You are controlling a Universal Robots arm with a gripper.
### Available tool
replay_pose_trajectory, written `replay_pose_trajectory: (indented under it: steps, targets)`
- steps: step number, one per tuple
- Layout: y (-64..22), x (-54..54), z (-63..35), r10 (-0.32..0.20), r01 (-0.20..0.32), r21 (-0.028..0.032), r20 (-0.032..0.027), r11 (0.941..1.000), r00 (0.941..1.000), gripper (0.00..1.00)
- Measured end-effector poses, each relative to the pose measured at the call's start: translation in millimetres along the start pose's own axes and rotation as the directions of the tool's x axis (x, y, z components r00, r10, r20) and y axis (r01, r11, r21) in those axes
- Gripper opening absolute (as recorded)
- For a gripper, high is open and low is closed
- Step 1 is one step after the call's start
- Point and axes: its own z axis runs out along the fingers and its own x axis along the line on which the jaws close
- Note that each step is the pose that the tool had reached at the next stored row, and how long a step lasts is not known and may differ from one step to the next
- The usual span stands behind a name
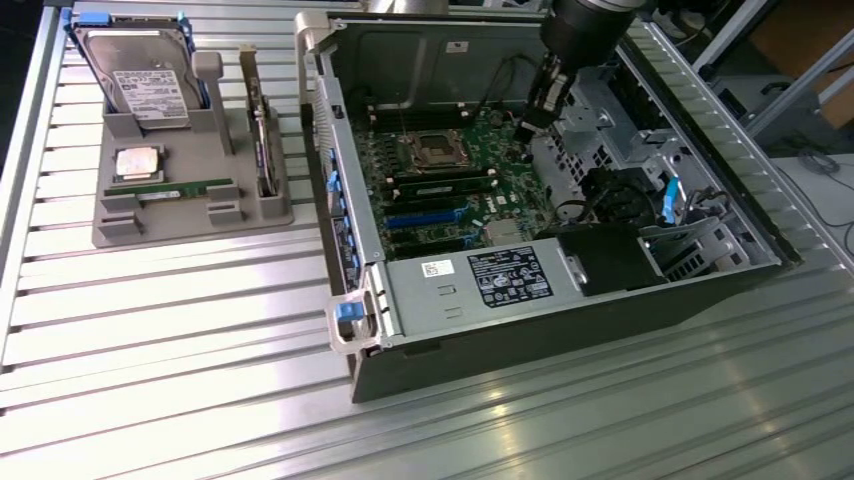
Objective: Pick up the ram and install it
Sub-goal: 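Press down the ram until it locks into place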
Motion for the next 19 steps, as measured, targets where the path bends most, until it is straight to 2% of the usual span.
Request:
replay_pose_trajectory:
  steps: [5, 9, 11, 19]
  targets:
    - [0.0, 0.0, 0.2, 0.056, -0.056, -0.0035, 0.0009, 0.9984, 0.9984, 0.11]
    - [0.0, 0.0, 0.4, 0.112, -0.112, -0.007, 0.0016, 0.9937, 0.9937, 0.11]
    - [0.0, 0.0, 0.6, 0.151, -0.151, -0.0095, 0.0021, 0.9885, 0.9886, 0.11]
    - [0.0, -0.1, 0.9, 0.233, -0.233, -0.0151, 0.0028, 0.9724, 0.9725, 0.11]
